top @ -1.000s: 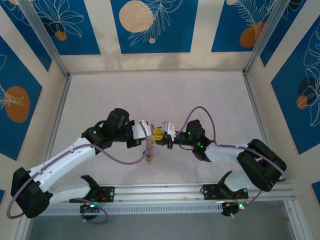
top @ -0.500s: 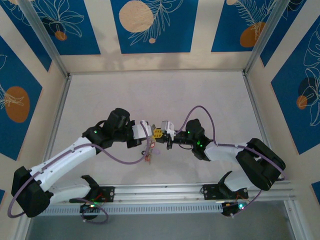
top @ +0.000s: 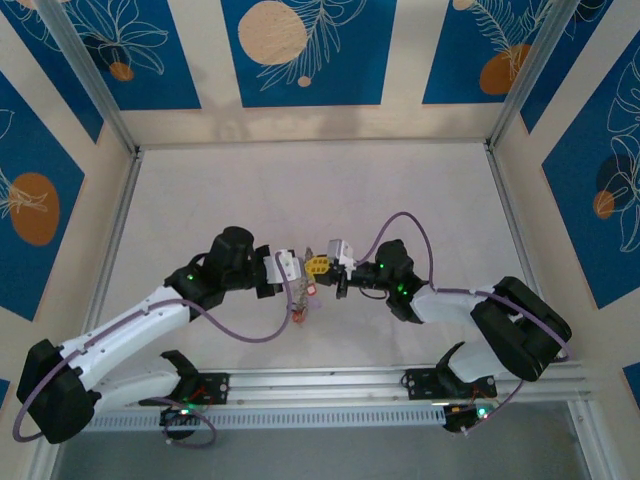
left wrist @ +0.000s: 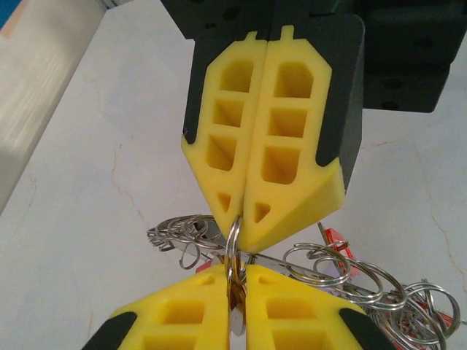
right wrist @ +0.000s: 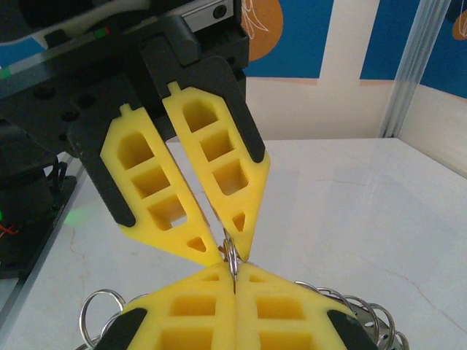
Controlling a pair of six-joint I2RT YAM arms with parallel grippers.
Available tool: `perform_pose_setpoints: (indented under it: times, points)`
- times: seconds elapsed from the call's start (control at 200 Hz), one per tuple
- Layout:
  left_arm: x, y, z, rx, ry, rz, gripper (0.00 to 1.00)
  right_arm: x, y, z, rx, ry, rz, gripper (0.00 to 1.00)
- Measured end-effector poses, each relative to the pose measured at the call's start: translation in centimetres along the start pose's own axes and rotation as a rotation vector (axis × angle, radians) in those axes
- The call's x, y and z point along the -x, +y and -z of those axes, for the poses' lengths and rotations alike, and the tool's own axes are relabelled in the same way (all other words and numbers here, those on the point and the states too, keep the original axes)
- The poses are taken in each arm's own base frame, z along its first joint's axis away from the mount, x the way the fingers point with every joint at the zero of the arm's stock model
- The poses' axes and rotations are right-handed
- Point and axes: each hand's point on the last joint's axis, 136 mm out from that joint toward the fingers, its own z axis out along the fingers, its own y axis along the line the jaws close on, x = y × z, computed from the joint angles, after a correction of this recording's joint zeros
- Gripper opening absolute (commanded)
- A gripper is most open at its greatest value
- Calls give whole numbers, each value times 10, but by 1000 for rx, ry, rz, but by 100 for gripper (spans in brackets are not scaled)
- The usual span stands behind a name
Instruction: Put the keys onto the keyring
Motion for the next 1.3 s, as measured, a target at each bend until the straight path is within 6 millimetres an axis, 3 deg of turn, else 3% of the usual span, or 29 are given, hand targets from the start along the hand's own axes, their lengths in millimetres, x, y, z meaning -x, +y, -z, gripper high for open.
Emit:
perform_pose_setpoints:
  times: [0.63,0.97,1.3]
  points:
    - [-17,-9,-10,12,-14,0,14,1,-1,5,-9,-7,-21,0]
    - [-4,-8,-15,12,-94,57,12,8,-5,4,-19,-41,-39,0]
    - [-9,-10,-23,14,-81,81,15,1,-11,0,-45,-49,-92,0]
